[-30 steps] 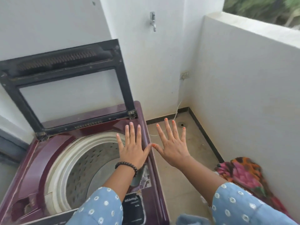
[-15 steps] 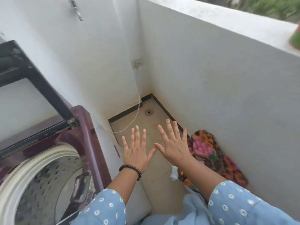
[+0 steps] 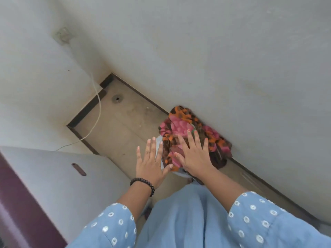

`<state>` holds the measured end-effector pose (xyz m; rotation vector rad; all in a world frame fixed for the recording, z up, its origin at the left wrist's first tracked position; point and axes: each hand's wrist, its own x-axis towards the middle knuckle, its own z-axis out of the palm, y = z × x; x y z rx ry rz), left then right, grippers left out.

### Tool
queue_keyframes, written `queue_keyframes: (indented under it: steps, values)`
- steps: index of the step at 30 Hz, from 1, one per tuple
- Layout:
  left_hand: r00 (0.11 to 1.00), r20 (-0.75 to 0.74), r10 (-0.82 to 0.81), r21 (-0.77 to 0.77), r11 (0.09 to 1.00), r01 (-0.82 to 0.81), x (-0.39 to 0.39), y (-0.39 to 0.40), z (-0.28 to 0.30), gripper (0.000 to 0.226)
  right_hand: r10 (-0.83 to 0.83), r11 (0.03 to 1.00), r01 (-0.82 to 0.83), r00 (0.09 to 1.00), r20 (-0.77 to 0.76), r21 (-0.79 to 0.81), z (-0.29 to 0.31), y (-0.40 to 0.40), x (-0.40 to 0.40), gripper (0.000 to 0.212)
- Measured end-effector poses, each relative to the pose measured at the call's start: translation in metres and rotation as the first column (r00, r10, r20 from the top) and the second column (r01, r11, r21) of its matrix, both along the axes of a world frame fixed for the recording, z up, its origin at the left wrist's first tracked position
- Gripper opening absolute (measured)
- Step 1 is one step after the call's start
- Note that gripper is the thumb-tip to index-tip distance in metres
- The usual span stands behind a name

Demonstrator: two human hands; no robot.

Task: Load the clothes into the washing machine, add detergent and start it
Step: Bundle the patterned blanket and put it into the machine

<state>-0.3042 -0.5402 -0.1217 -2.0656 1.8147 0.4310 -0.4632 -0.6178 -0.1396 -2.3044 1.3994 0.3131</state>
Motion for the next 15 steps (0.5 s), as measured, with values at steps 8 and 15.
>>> queue_keyframes:
  steps: [8,15]
  values:
    - [0.998,0.000,-0.061,0.133,0.989,0.060,-0.032,-0.030,-0.034,0.085,-0.090,0.963,0.114,0.990,-0.107,0.245,-0.057,-0.009,-0.041,0.071]
    - [0.996,-0.063,-0.065,0.180,0.981,0.075,-0.049,-0.056,-0.065,0.086,-0.068,0.914,0.127,0.984,-0.163,0.386,-0.098,-0.030,-0.048,0.071]
